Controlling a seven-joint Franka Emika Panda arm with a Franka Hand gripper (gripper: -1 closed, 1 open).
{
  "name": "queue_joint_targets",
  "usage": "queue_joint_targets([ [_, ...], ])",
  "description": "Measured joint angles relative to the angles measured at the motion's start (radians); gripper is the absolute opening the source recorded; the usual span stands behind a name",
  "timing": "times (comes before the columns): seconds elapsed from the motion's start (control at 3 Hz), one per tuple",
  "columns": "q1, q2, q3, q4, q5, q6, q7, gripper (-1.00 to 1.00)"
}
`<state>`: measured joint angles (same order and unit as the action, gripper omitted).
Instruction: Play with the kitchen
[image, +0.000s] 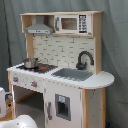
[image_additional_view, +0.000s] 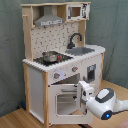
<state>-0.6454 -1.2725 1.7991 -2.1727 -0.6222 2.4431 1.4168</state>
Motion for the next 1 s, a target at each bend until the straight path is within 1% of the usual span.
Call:
queue_joint_targets([
  [0.33,0.020,0.004,-0.013,0.080,0.009,-0.034,-0.049,1.00],
  [0.67,0.034,0.015,-0.041,0.136,0.009,-0.071,-0.121,1.00],
  [1.0,0.048,0.026,-0.073,0.171,0.010,-0.099,-0.242,1.00],
])
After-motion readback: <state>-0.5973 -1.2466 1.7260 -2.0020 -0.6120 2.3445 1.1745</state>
